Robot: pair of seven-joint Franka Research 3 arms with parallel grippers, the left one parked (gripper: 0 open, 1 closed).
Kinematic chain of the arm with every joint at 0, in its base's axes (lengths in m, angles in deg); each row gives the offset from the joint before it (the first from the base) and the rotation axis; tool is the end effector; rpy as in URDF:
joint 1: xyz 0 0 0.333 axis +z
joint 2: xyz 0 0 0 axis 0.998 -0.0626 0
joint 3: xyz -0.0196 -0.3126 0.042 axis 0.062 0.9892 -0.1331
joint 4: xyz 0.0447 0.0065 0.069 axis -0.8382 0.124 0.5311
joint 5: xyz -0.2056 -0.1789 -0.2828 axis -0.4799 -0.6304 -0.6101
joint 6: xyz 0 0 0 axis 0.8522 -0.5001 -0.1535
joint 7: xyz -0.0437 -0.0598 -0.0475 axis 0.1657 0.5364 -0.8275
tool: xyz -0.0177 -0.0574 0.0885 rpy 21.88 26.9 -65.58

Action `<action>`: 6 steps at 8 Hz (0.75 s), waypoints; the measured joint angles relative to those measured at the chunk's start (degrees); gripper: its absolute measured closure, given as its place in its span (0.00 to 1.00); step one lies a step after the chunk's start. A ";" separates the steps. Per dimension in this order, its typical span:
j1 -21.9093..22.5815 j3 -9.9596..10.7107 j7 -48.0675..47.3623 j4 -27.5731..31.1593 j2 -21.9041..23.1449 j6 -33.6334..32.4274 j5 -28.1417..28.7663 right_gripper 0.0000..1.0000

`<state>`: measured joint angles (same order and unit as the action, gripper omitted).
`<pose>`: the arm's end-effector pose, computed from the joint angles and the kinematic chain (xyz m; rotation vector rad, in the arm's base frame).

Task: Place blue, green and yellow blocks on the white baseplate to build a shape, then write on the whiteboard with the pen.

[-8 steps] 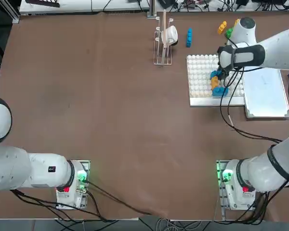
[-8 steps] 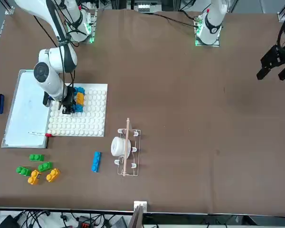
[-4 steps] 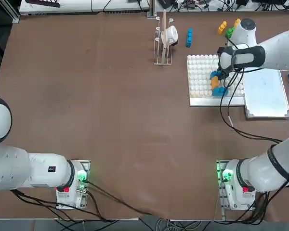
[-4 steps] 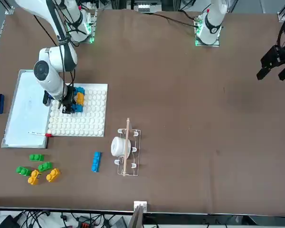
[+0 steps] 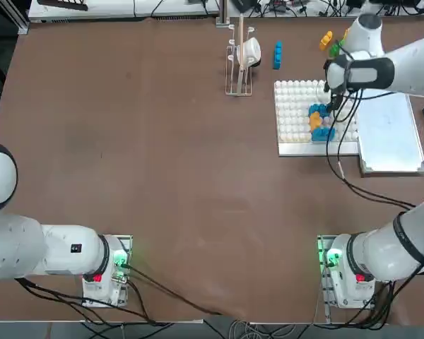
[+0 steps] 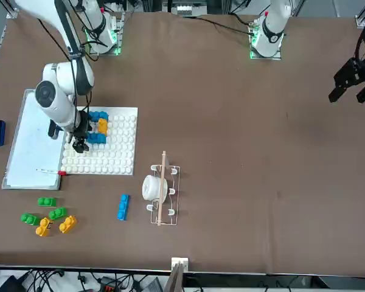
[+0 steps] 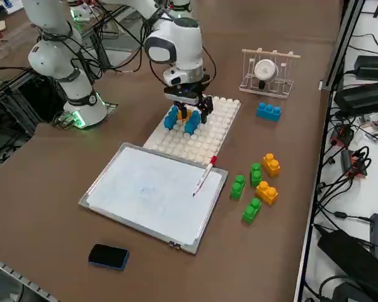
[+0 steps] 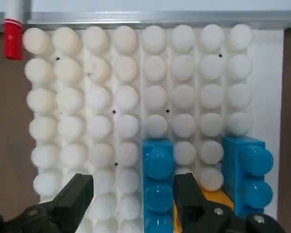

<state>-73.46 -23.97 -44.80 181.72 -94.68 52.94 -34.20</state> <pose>0.5469 0.0430 0.2815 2.1847 -2.1777 0.0672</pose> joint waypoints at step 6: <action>-1.82 0.17 38.50 -12.61 0.01 -9.72 -0.10 0.00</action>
<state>-75.28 -23.80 -6.30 169.10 -94.67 43.22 -34.30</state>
